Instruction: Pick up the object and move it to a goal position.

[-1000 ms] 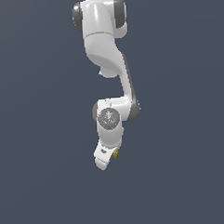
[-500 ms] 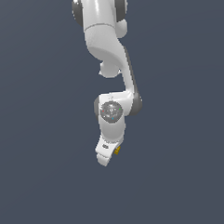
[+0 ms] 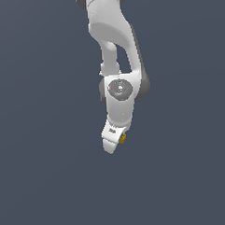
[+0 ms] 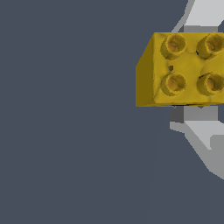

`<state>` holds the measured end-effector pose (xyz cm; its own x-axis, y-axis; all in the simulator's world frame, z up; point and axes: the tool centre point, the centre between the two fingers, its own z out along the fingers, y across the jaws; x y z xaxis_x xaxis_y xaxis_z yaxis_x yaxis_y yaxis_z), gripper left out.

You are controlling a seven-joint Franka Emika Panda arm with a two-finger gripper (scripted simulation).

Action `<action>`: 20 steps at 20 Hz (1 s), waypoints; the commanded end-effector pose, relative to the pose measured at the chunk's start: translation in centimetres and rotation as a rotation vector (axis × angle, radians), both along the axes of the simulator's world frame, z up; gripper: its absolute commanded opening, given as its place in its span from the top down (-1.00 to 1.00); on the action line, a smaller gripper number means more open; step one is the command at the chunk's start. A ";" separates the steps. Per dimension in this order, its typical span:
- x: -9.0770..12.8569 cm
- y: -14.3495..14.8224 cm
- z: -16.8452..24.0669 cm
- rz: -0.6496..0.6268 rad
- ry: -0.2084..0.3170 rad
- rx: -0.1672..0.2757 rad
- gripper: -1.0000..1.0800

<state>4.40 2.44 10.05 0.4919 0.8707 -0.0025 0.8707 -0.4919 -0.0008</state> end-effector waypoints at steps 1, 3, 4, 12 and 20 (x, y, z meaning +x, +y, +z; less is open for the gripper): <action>-1.1 0.9 2.1 0.001 -0.001 -0.001 1.00; -1.9 1.7 3.8 0.001 -0.001 -0.001 1.00; -2.4 2.1 4.6 0.001 -0.001 -0.002 1.00; -6.0 5.2 11.8 0.001 -0.001 -0.002 1.00; -8.6 7.7 17.4 0.001 -0.001 -0.001 1.00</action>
<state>-3.70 9.75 26.52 0.4904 0.8715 -0.0020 0.8715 -0.4904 0.0014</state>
